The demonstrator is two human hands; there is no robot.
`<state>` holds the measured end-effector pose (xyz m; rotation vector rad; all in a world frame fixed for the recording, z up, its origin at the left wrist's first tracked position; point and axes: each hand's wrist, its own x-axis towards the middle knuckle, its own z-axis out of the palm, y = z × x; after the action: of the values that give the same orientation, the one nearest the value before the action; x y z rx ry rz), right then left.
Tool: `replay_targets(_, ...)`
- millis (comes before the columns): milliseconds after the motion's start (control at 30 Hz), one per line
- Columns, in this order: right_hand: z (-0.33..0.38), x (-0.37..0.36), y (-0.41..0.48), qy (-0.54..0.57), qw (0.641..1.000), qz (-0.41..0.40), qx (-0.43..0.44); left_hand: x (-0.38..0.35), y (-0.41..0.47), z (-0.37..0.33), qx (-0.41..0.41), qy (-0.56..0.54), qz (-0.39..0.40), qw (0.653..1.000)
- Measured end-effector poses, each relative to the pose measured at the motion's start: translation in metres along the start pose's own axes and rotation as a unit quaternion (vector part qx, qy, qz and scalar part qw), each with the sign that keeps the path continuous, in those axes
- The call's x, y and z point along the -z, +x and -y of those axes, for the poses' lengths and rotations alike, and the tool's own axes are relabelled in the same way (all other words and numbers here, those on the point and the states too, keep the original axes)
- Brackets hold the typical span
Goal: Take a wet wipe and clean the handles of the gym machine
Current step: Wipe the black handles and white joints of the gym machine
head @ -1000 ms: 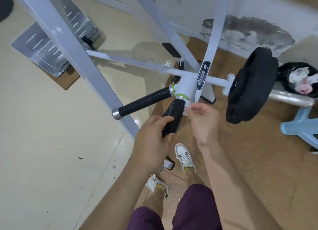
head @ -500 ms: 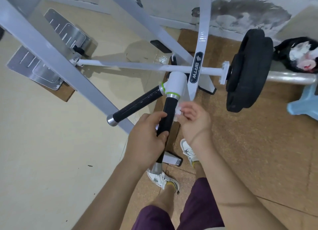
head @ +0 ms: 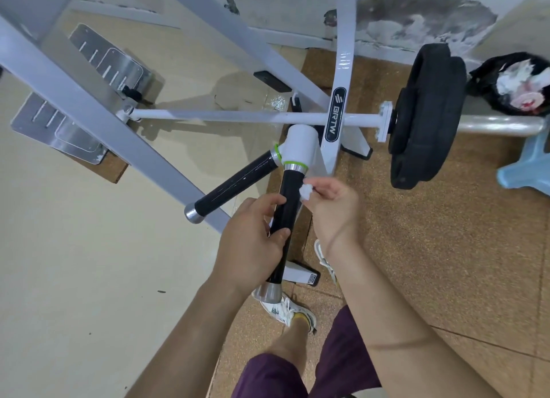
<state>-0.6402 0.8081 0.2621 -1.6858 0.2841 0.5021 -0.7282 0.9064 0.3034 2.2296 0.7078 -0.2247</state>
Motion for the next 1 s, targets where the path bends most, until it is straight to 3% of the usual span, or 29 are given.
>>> replay_targets(200,-0.028,0.009,-0.055,-0.154,0.985,0.038,0.062,-0.002,-0.005,0.001,-0.013,0.000,-0.008,1.000)
replay_targets(433,-0.014,0.011,-0.029,-0.020,0.998,0.052,0.029,-0.001,-0.005,0.005,-0.032,0.020,-0.002,0.999)
replay_targets(800,-0.034,0.028,-0.089,-0.143,0.978,0.152,0.022,-0.001,-0.021,0.010,-0.029,-0.026,-0.005,0.999)
replay_targets(900,-0.032,0.021,-0.075,-0.101,0.988,0.117,0.027,0.000,-0.024,0.010,-0.030,-0.020,-0.008,0.999)
replay_targets(1000,-0.036,0.020,-0.085,-0.145,0.982,0.113,0.044,-0.001,-0.030,0.013,-0.033,-0.017,-0.007,0.999)
